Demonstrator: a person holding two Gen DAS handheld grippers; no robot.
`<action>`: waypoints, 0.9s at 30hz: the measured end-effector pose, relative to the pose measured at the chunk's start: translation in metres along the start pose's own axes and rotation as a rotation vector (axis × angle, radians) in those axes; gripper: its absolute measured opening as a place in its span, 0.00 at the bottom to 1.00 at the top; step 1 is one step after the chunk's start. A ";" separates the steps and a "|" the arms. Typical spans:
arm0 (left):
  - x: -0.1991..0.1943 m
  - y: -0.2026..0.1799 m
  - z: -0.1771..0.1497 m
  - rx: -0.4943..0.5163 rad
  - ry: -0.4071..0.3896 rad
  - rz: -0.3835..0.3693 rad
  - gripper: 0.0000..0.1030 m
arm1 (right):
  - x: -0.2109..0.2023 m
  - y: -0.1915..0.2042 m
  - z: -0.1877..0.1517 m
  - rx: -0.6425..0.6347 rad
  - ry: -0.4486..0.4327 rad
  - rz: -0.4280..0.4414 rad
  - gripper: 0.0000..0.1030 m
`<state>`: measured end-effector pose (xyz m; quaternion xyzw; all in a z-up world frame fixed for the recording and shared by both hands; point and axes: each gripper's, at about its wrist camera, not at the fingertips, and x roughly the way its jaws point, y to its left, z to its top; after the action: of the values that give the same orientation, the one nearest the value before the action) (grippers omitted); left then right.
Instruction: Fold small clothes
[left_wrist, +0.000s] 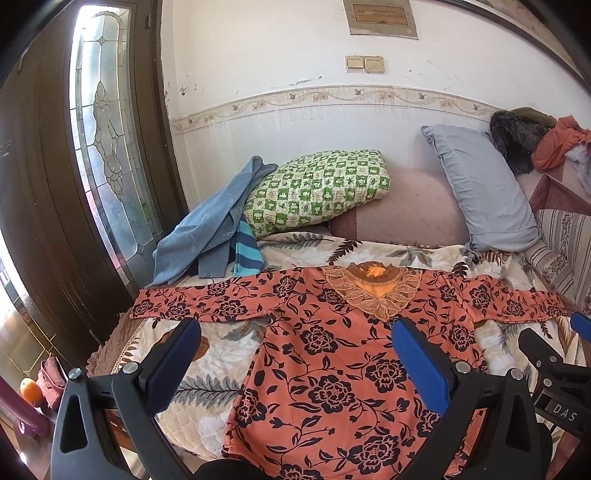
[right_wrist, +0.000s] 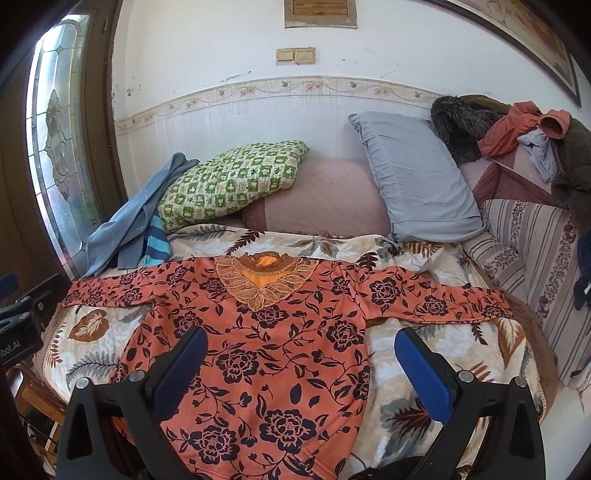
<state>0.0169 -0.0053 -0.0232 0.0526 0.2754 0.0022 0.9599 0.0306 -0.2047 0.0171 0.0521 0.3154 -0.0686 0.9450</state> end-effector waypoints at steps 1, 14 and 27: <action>0.000 -0.002 0.001 0.001 0.000 -0.001 1.00 | 0.000 -0.002 0.000 0.002 -0.001 -0.001 0.99; 0.023 -0.035 0.002 0.057 0.028 -0.033 1.00 | 0.022 -0.030 0.001 0.045 0.029 -0.042 0.99; 0.044 -0.056 -0.003 0.084 0.075 -0.075 1.00 | 0.047 -0.059 0.000 0.078 0.061 -0.091 0.99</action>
<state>0.0515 -0.0593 -0.0548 0.0825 0.3127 -0.0437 0.9452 0.0581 -0.2669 -0.0140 0.0764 0.3430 -0.1220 0.9282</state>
